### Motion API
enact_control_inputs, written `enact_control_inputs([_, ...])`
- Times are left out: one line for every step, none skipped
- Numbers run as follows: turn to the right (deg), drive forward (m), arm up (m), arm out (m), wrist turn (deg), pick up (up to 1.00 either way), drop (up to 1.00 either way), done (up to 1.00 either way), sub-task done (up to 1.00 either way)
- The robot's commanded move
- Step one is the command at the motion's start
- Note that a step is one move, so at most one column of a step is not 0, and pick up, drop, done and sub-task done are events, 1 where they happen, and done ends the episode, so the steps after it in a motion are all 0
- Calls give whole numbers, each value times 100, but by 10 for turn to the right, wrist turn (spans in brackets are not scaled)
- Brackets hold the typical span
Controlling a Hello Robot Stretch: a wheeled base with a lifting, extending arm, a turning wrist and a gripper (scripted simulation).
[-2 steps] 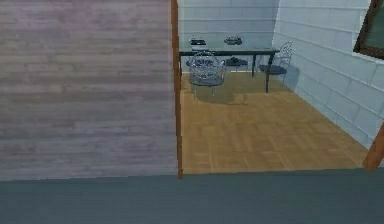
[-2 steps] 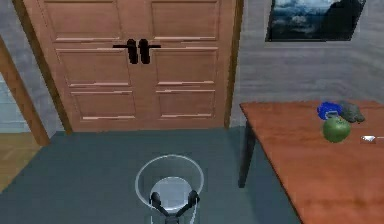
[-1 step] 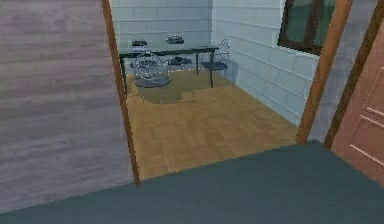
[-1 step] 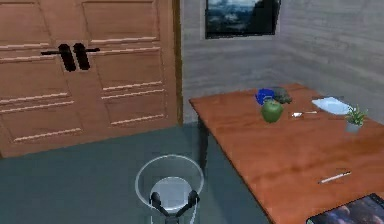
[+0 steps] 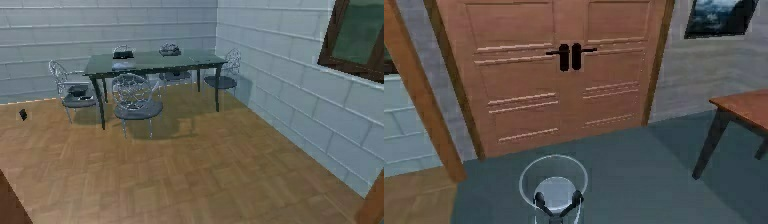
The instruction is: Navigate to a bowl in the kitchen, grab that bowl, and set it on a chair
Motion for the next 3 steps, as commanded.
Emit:
enact_control_inputs([0,25,0,0,0,0,0,0,0])
enact_control_inputs([-180,0,0,0,0,0,0,0,0])
enact_control_inputs([0,55,0,0,0,0,0,0,0])
